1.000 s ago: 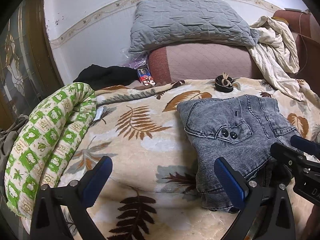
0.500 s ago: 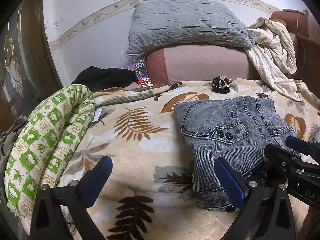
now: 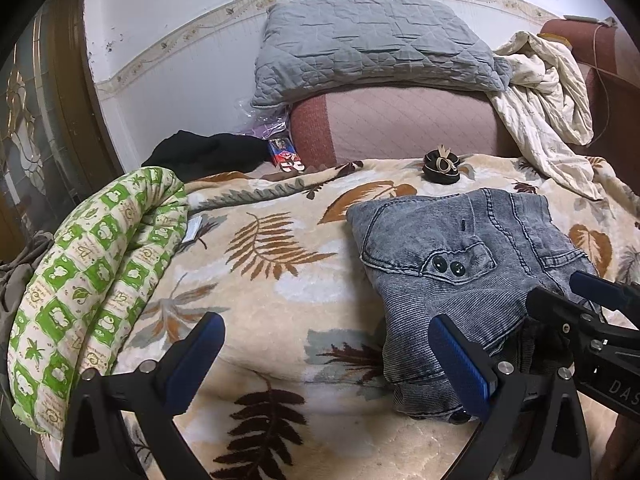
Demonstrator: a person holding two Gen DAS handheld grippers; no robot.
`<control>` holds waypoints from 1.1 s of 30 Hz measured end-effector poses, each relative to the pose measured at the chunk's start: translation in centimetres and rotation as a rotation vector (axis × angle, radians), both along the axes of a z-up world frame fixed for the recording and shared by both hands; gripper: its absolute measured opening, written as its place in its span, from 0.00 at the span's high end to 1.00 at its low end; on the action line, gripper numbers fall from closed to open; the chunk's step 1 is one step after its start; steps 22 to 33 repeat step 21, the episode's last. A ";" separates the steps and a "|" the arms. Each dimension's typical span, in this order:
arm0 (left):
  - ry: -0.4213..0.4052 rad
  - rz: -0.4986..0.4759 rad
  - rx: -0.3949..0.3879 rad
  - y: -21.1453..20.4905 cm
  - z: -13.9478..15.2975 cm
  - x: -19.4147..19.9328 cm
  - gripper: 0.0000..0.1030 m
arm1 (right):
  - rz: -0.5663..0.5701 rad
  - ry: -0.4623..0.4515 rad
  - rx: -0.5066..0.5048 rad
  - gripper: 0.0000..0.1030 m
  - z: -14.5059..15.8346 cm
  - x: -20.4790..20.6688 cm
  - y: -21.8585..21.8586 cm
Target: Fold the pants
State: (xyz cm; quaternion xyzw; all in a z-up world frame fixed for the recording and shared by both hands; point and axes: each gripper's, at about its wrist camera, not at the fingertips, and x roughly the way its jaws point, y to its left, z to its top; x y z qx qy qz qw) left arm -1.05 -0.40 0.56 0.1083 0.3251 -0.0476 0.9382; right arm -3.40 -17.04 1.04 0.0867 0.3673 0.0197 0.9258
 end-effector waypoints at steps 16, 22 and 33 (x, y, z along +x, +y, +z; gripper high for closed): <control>-0.001 -0.005 0.001 -0.1 0.0 0.0 0.00 | 0.005 0.004 -0.001 0.33 -0.1 0.1 0.0; -0.003 -0.005 0.006 -0.1 0.0 -0.1 0.00 | 0.004 0.004 -0.001 0.33 -0.1 0.1 0.1; -0.003 -0.005 0.006 -0.1 0.0 -0.1 0.00 | 0.004 0.004 -0.001 0.33 -0.1 0.1 0.1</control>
